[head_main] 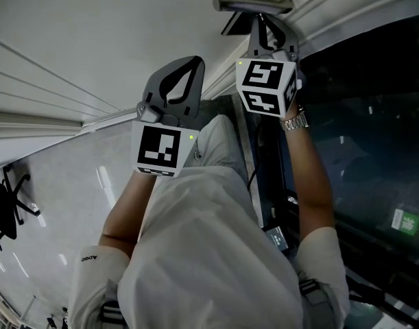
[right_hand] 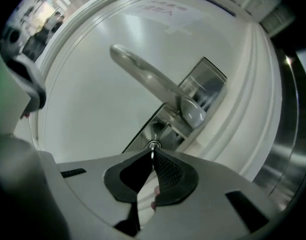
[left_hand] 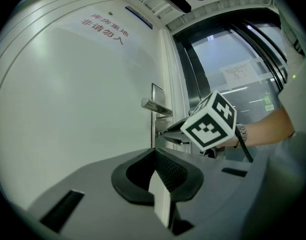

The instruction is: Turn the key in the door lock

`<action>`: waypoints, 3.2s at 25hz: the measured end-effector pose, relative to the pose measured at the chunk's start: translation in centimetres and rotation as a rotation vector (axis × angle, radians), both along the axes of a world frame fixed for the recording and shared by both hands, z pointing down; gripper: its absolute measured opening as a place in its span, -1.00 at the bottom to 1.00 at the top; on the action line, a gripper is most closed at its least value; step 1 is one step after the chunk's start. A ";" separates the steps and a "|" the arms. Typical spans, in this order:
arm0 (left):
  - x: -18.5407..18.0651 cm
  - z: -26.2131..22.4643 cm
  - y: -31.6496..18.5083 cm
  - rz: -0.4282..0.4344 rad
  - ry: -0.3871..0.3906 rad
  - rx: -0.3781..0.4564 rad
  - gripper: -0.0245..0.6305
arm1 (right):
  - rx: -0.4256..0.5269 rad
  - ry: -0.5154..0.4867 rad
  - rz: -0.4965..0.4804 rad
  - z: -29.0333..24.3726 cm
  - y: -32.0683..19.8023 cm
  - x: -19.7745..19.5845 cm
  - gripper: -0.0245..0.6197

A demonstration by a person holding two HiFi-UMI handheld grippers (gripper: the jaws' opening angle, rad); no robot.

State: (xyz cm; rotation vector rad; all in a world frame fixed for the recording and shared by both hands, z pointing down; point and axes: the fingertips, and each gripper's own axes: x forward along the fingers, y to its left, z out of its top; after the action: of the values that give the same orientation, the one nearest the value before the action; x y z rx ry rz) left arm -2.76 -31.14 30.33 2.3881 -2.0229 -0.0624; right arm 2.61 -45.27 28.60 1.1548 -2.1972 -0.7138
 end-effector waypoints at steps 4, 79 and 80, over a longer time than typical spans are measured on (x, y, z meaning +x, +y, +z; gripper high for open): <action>0.4 0.1 0.2 0.003 -0.002 -0.004 -0.90 | -0.240 -0.289 -0.002 -0.2 -0.3 0.3 -0.88; -1.2 0.4 2.0 -0.040 0.013 0.006 -0.90 | -0.142 -0.212 0.013 -0.5 -0.2 -0.2 -0.59; -1.2 0.4 2.0 -0.039 0.012 0.007 -0.90 | -0.179 -0.251 0.014 -0.5 -0.3 -0.1 -0.59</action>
State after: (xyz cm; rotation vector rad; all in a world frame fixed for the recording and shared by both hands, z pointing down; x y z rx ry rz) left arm -3.98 -29.16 30.72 2.3467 -2.0671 -0.0838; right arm 2.50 -45.56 28.10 1.2206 -2.3993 -0.3725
